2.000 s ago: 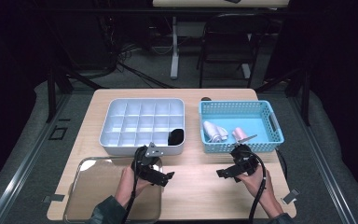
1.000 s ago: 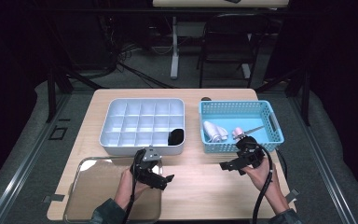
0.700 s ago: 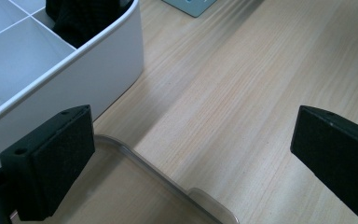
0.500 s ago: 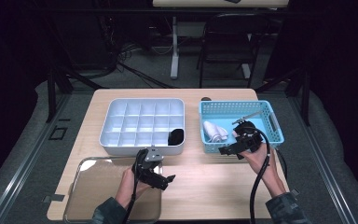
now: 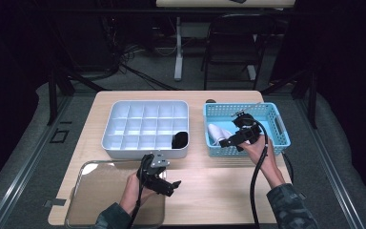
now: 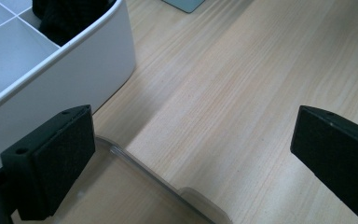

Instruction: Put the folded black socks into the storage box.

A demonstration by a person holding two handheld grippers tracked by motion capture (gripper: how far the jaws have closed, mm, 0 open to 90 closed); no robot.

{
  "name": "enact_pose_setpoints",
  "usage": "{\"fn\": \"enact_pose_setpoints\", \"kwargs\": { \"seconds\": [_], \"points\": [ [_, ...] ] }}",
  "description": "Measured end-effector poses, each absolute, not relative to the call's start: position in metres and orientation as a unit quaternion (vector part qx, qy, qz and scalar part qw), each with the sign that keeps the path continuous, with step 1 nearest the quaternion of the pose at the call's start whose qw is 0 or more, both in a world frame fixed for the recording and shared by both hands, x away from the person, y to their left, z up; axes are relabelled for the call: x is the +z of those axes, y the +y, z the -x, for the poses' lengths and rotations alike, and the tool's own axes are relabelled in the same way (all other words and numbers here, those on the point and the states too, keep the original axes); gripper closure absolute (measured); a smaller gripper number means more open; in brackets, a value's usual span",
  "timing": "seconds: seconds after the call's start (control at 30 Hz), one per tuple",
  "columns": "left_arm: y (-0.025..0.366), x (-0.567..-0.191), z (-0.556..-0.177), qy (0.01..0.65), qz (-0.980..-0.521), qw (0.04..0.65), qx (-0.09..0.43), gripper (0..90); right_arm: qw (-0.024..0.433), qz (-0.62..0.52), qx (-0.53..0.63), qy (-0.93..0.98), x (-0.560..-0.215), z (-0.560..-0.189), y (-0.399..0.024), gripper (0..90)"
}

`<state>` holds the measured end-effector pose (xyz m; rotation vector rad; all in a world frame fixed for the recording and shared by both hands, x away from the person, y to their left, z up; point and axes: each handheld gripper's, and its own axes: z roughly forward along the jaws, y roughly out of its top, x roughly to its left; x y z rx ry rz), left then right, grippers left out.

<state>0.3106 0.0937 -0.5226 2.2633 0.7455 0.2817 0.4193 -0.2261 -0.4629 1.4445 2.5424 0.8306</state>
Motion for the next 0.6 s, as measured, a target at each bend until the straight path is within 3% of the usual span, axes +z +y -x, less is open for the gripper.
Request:
{"fn": "enact_pose_setpoints", "kwargs": {
  "seconds": [0.3, 0.6],
  "points": [
    [0.093, -0.521, -0.307, 0.279, -0.879, 0.372, 0.105, 0.2, 0.041, -0.495, 0.260, 0.828, -0.473, -0.447, -0.220, 15.1],
    [0.092, -0.523, -0.308, 0.277, -0.879, 0.373, 0.102, 0.2, 0.041, -0.516, 0.214, 0.828, -0.489, -0.477, -0.206, 26.6]
  ]
}}
